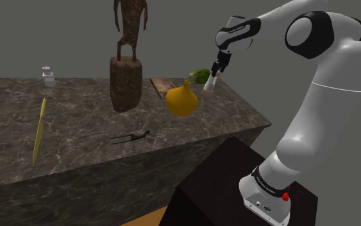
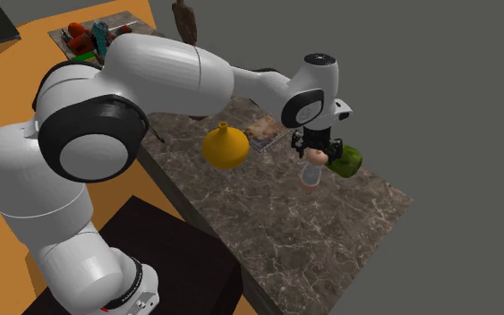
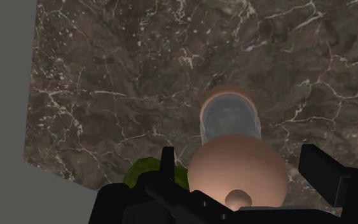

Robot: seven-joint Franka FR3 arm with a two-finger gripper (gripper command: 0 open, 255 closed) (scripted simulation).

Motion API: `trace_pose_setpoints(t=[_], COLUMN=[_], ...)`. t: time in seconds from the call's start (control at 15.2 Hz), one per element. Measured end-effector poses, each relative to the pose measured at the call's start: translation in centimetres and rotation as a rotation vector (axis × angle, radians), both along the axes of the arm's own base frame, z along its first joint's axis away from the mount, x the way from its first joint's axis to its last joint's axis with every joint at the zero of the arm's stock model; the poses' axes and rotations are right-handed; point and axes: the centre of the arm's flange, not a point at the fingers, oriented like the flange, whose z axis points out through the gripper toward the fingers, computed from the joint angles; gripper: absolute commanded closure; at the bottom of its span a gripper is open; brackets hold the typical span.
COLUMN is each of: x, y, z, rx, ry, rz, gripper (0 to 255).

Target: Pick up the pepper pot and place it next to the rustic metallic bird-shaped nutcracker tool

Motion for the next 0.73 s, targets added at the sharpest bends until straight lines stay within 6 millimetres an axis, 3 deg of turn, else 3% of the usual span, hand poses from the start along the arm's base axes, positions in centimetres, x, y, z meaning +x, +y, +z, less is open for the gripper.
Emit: trace_pose_setpoints(t=[0.33,0.4,0.73], x=[-0.02,-0.02,-0.04], y=[0.03,0.03,0.04], z=[-0.24,-0.25,-0.22], rx=[0.000,0.000,-0.001], ry=[0.000,0.000,-0.001], rz=[0.000,0.000,0.000], gripper=[0,255,255])
